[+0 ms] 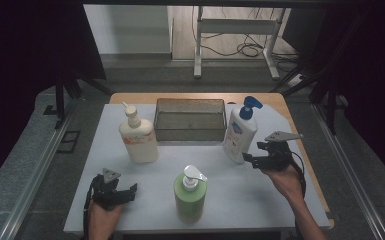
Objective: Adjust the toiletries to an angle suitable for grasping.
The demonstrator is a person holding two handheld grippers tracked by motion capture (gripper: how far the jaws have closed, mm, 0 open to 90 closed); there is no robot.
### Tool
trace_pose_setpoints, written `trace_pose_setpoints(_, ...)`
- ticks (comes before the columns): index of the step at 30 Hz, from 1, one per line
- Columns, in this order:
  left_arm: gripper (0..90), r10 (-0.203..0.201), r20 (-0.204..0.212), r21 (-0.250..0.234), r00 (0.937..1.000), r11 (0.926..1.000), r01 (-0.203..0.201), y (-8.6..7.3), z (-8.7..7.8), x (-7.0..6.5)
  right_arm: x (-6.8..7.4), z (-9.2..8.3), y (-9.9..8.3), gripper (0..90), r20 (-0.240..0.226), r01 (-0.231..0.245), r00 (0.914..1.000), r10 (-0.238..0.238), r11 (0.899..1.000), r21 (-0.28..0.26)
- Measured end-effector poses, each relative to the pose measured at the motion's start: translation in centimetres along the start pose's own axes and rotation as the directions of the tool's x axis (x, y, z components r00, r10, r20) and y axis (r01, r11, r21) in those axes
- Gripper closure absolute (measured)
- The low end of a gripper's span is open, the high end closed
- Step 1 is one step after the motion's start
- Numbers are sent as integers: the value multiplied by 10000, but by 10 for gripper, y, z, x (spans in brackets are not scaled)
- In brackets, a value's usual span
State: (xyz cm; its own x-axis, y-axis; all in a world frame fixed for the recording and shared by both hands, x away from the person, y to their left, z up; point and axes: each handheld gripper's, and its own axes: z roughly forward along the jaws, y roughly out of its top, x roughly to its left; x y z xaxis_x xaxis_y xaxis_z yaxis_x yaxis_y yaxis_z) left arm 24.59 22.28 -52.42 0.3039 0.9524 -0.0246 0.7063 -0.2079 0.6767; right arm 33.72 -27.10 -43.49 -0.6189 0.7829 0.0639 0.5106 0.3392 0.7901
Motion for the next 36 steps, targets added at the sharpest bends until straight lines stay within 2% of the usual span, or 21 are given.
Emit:
trace_pose_setpoints(17, 113, -5, 4, 1, 10000, 10000, 5, 0, 0, 0, -1, 8, 28, 147, 549, 79, 9985, -68, 9998, -196)
trace_pose_setpoints(23, 113, -6, 5, 1, 10000, 10000, 6, 0, 0, 0, -2, 15, 35, 146, 657, 35, 9978, -19, 9997, -250)
trace_pose_setpoints(28, 113, -7, 5, 0, 10000, 10000, 7, 0, 0, 0, -1, 22, 41, 146, 823, 109, 9966, -83, 9995, -306)
trace_pose_setpoints(32, 113, -9, 7, 1, 10000, 10000, 9, 0, 0, 0, 0, 27, 47, 153, 994, 353, 9945, -320, 9989, -320)
trace_pose_setpoints(36, 113, -12, 8, -2, 10000, 10000, 12, 0, 0, 0, 1, 30, 52, 165, 1016, 324, 9944, -278, 9985, -441)
